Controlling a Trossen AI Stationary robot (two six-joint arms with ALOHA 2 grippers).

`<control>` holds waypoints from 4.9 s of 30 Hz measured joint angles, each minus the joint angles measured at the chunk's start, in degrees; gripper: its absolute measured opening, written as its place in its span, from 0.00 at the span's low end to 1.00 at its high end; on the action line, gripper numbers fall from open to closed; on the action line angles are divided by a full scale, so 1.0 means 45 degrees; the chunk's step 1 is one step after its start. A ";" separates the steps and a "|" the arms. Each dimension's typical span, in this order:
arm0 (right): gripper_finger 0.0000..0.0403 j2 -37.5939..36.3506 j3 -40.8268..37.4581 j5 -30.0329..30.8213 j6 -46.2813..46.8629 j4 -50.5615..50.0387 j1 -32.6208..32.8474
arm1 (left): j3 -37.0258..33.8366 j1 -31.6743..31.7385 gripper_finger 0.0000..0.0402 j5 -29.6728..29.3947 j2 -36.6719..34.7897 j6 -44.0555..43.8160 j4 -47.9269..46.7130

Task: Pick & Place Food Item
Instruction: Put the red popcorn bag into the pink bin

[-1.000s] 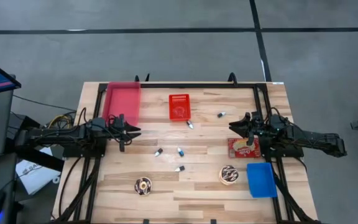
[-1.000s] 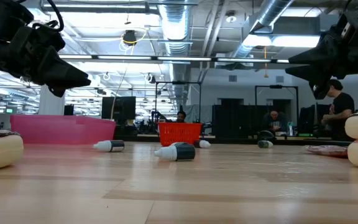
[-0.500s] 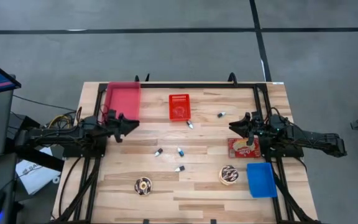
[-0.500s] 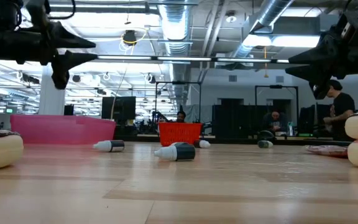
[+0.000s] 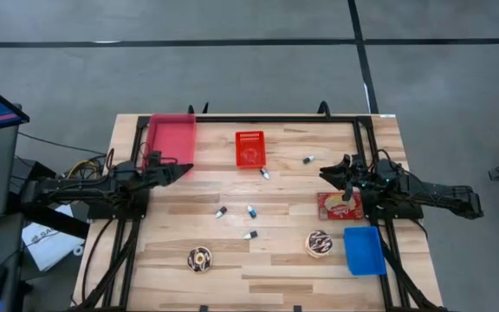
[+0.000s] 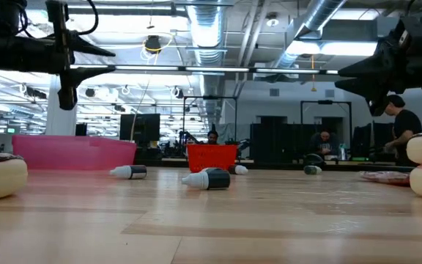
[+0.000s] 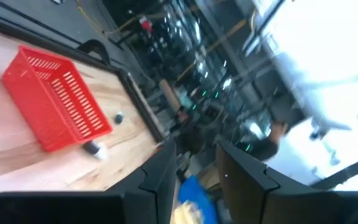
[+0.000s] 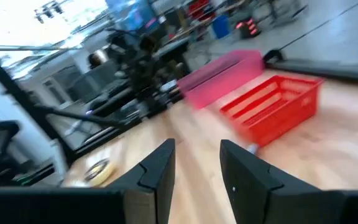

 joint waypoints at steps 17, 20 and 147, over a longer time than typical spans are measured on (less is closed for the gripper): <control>0.30 -0.0010 -0.0010 0.2194 0.6563 0.2492 0.0000 | -0.0003 0.0000 0.28 -0.1686 0.2137 -0.0164 0.4737; 0.30 -0.0015 0.0000 0.2792 0.6514 0.3661 0.0000 | 0.0000 0.0000 0.28 -0.1739 0.2987 0.0077 0.5198; 0.37 2.5190 1.4121 0.1500 1.5636 -1.7097 0.4346 | 0.8427 0.0884 0.28 0.3368 0.8291 0.6451 -0.2761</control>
